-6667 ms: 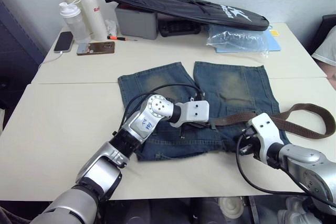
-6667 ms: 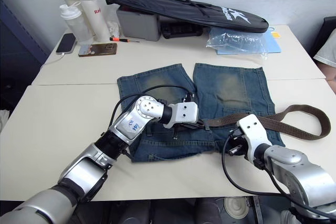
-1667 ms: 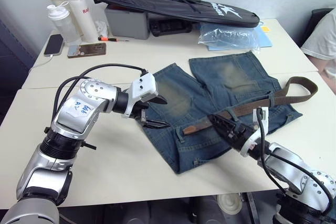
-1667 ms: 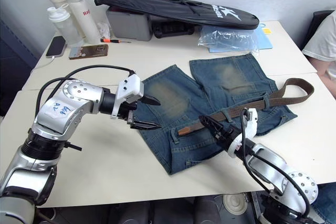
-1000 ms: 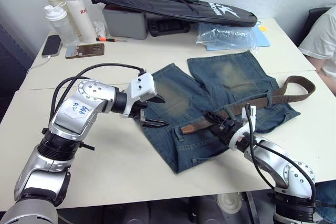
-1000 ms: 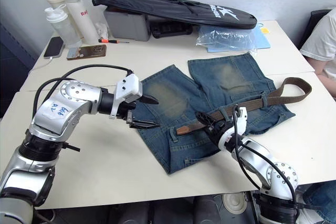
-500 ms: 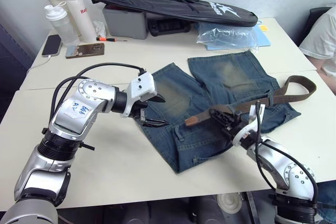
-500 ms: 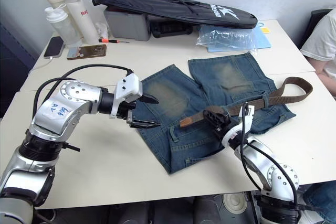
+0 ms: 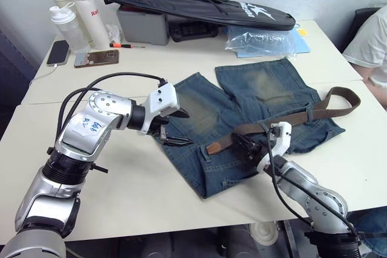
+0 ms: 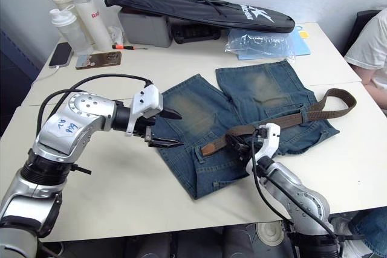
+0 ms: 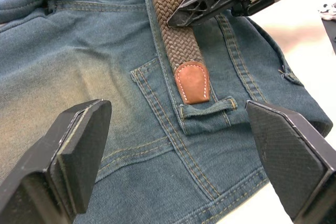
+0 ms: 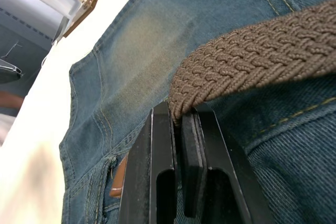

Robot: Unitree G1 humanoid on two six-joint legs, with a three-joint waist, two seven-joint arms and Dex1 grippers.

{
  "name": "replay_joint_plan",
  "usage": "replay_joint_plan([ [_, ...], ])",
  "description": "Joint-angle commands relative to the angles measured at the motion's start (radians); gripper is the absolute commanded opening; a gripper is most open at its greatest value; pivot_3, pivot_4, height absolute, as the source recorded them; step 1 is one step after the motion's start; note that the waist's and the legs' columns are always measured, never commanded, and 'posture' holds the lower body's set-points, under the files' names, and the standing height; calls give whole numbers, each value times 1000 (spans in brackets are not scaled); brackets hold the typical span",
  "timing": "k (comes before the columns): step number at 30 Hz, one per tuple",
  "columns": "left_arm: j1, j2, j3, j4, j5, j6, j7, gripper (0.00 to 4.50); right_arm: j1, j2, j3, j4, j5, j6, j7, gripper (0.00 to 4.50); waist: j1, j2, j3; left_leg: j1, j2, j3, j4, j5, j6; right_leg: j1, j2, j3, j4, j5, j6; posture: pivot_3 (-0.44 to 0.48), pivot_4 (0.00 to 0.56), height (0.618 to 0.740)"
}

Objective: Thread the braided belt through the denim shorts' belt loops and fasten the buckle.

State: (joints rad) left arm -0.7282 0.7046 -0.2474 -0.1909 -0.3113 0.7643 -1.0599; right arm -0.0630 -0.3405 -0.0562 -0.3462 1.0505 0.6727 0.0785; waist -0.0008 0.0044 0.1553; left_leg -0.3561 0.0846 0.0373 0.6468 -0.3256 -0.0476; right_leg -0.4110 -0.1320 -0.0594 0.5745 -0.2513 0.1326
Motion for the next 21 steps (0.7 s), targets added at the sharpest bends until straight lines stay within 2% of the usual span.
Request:
replay_joint_plan([
  [1, -23, 13, 11, -12, 3, -13, -8, 4500, 10, 36, 36, -32, -29, 0, 57, 19, -1, 0, 0, 0, 0, 0, 0, 0, 0, 0, 0, 0, 0, 0, 0, 0, 150, 740],
  [10, -39, 28, 7, -4, 9, -10, -24, 4500, 19, 129, 123, 9, -100, 16, 147, 19, -3, 0, 0, 0, 0, 0, -1, 0, 0, 0, 1, 0, 1, 0, 0, 0, 150, 740],
  [13, -47, 32, 3, -7, 7, 1, -29, 4500, 25, 181, 123, 54, -107, 19, 155, 19, -4, -1, 0, 1, 0, 0, -1, 0, 0, 0, 1, 0, 1, 0, 0, 0, 150, 740],
  [19, -59, 44, -5, -1, 11, 4, -43, 4500, 14, 289, 37, 174, -51, 63, 100, 19, -15, -8, -5, 3, 1, 0, -1, 0, 0, 0, 2, 0, 1, -1, -1, 0, 150, 740],
  [21, -62, 45, -6, 0, 11, 5, -44, 4500, 3, 270, 68, 197, -119, 67, 113, 19, -23, -10, -6, 4, 1, -1, -1, 0, 0, 1, 2, 0, 1, -1, -2, 0, 150, 740],
])
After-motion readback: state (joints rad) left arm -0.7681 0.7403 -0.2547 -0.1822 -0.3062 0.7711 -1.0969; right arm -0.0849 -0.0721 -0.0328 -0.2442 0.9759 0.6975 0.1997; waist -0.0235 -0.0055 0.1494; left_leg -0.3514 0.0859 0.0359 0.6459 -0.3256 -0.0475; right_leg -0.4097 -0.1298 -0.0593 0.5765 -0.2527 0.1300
